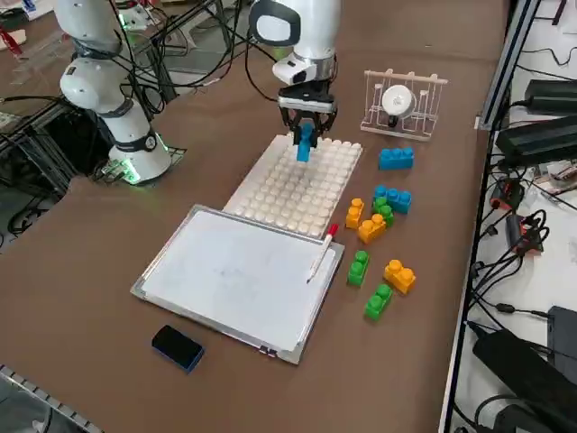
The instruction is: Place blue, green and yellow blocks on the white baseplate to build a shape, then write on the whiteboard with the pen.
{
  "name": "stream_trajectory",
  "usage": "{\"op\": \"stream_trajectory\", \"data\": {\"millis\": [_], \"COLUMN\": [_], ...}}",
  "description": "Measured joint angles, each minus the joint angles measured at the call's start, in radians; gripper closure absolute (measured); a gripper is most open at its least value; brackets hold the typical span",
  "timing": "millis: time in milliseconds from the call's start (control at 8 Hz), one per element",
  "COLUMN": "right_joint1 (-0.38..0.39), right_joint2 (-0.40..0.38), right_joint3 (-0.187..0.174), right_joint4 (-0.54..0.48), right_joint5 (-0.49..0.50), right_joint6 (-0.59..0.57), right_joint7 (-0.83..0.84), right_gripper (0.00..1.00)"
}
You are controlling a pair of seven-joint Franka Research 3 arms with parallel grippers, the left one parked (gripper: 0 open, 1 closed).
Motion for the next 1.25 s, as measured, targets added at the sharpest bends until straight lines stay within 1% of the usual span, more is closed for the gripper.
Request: {"op": "stream_trajectory", "data": {"millis": [250, 500, 750, 875, 1250], "right_joint1": [0.021, 0.043, 0.051, 0.051, 0.059], "right_joint2": [-0.041, -0.127, -0.225, -0.244, -0.248], "right_joint3": [0.002, 0.005, 0.008, 0.008, 0.014], "right_joint4": [-0.071, -0.164, -0.285, -0.321, -0.419], "right_joint5": [-0.018, -0.026, -0.028, -0.029, -0.035], "right_joint6": [0.022, 0.04, 0.117, 0.15, 0.252], "right_joint7": [0.134, 0.206, 0.229, 0.258, 0.297], "right_gripper": [0.6, 0.6, 0.6, 0.6, 0.6]}}
